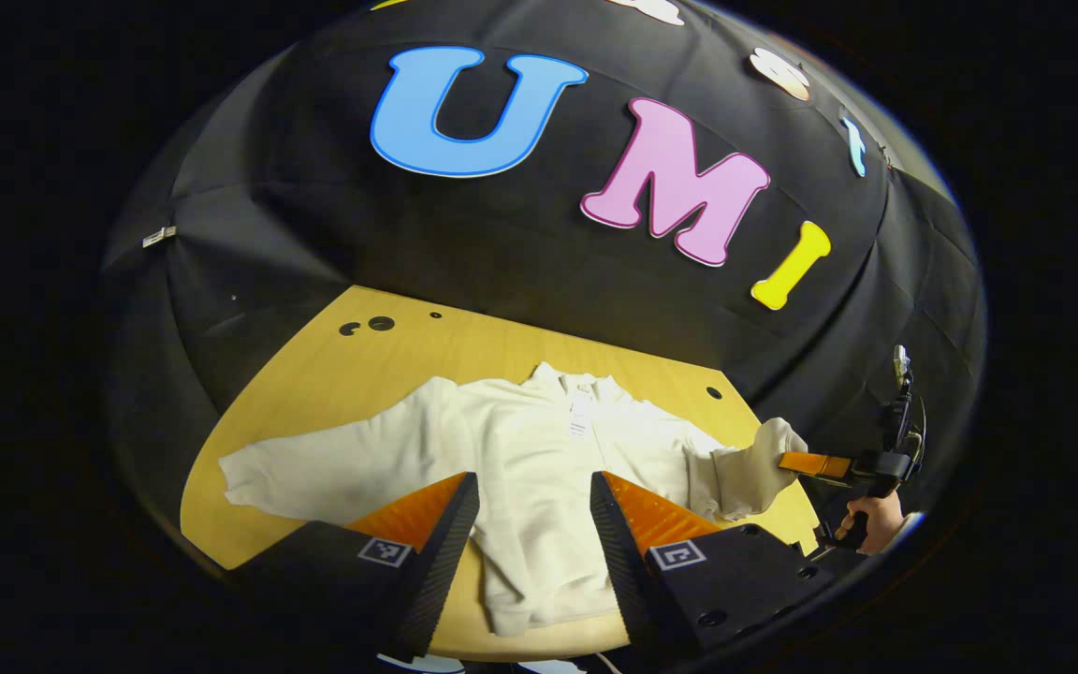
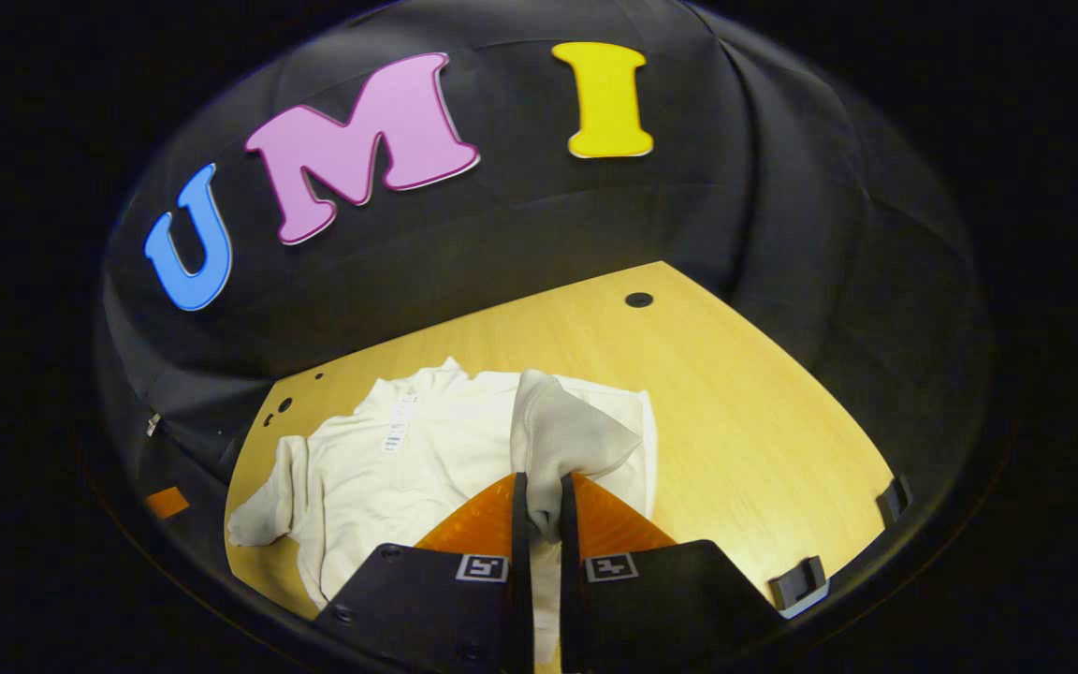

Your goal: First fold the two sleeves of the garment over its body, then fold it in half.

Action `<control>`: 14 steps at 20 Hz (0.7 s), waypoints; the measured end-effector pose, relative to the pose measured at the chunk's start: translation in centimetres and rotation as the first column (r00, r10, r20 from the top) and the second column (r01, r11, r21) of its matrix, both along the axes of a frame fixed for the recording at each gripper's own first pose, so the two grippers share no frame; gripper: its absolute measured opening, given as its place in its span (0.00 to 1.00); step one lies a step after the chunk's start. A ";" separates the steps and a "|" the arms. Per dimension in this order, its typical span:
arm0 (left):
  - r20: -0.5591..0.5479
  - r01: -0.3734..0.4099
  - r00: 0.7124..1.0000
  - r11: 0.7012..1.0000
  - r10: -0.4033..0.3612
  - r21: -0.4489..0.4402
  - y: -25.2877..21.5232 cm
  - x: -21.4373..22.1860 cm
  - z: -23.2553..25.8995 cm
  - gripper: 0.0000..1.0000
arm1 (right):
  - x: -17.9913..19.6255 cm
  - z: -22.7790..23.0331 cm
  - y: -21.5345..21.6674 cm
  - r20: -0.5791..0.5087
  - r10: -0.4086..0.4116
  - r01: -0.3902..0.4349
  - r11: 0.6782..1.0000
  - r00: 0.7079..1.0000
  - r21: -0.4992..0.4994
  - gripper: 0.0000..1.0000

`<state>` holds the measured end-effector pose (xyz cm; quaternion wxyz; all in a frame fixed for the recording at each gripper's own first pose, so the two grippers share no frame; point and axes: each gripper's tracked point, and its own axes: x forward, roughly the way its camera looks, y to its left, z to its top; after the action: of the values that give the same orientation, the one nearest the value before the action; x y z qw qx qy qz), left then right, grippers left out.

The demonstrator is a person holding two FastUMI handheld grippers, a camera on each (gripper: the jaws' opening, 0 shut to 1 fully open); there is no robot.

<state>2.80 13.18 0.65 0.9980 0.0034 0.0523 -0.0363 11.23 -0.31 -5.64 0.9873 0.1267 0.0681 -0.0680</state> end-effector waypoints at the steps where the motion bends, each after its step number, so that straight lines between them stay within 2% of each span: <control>1: 0.004 -0.013 1.000 1.000 0.013 -0.004 1.3 0.1 0.3 0.77 | 0.8 0.3 2.2 0.002 0.030 -0.030 1.000 1.000 -0.001 0.15; 7: 0.014 -0.097 0.995 0.995 0.097 -0.030 8.3 -0.6 0.6 0.77 | 4.6 -1.4 12.8 -0.052 0.162 -0.165 0.985 0.985 -0.051 0.15; 11: 0.000 -0.188 0.982 0.980 0.189 -0.068 14.2 -1.7 -0.4 0.77 | 7.3 -5.6 17.9 -0.156 0.216 -0.231 0.969 0.964 -0.083 0.15; 14: -0.012 -0.236 0.972 0.967 0.236 -0.093 16.9 -2.3 -1.0 0.78 | 8.5 -8.2 19.3 -0.217 0.223 -0.251 0.962 0.950 -0.106 0.15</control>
<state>0.54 30.05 -0.31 0.9942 -0.0498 0.0510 0.0802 19.75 19.00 -13.87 0.9823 0.0443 0.1787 0.0343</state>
